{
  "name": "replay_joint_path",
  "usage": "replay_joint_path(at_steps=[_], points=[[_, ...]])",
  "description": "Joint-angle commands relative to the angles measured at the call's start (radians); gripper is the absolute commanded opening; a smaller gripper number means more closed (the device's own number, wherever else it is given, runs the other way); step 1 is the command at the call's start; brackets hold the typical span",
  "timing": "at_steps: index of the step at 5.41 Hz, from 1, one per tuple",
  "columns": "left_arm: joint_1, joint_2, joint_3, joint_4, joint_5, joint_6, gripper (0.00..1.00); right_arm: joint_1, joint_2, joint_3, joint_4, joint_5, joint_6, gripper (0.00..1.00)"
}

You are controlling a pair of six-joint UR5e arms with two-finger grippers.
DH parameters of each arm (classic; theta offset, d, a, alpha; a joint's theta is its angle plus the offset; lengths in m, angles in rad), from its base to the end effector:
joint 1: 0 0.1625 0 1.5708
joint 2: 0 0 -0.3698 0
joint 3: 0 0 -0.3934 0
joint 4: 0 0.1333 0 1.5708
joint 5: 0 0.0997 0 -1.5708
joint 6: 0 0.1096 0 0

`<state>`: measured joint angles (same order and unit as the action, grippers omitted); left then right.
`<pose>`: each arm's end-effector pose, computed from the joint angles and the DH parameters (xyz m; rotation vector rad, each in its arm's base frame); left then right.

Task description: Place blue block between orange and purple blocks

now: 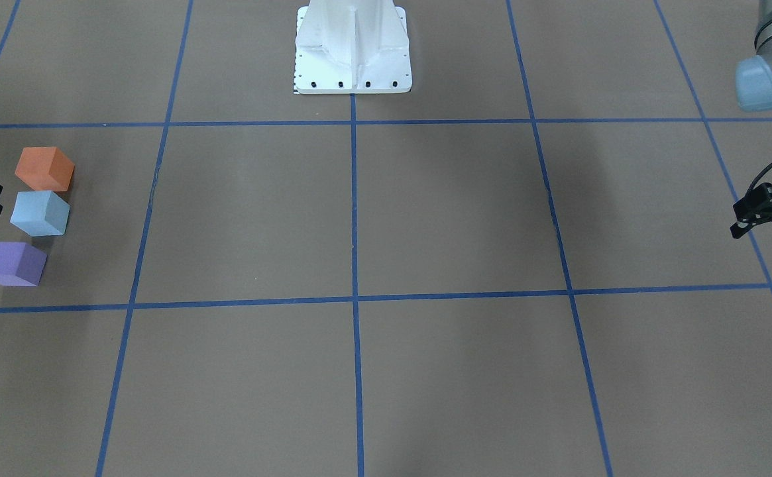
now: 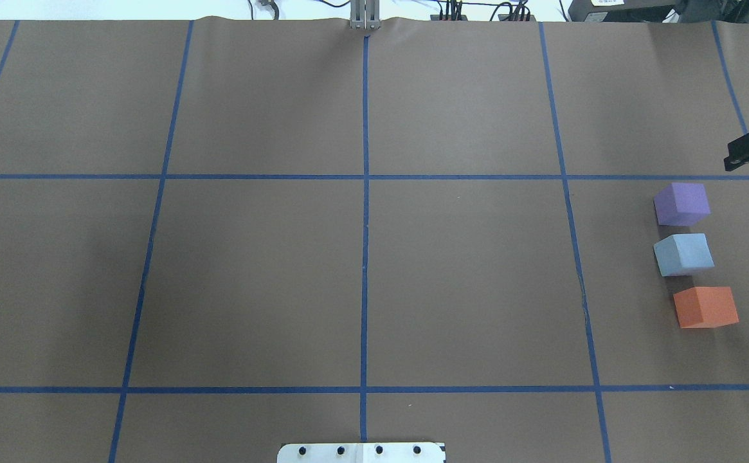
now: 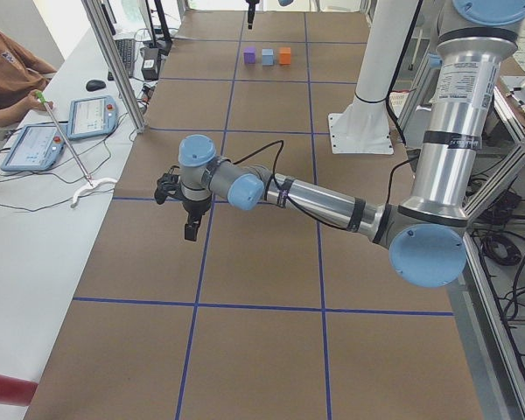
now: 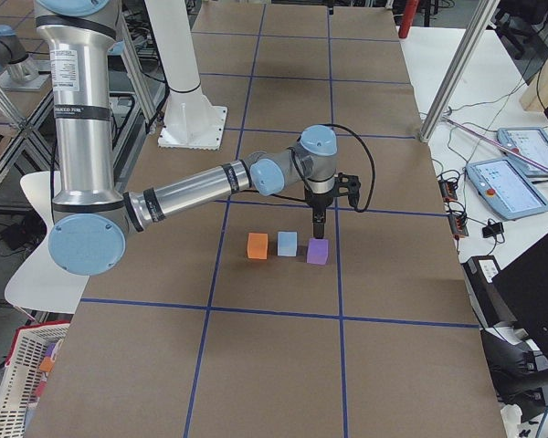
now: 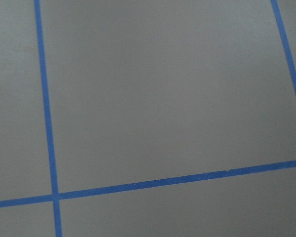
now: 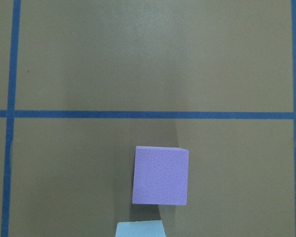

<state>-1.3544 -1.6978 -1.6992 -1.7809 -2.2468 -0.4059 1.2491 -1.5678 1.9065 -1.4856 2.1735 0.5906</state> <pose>0.0559 -0.5559 0.4616 0.2226 0.7679 -0.0220 -0.0906 -0.4970 0.4429 0.1074 -0.7139 0.1294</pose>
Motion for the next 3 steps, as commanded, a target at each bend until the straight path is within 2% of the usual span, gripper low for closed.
replay_joint_path(at_steps=[1,2,3], points=[[-0.032,0.029,0.065,-0.078,0.000,-0.027,1.00,0.046,-0.018,0.005,0.001,0.005,0.008,1.00],[-0.034,0.044,0.081,-0.139,-0.002,-0.028,1.00,0.062,-0.044,-0.006,-0.001,0.009,-0.006,1.00],[-0.057,0.056,0.081,-0.126,-0.008,-0.027,1.00,0.126,-0.050,-0.020,-0.002,0.076,-0.046,1.00]])
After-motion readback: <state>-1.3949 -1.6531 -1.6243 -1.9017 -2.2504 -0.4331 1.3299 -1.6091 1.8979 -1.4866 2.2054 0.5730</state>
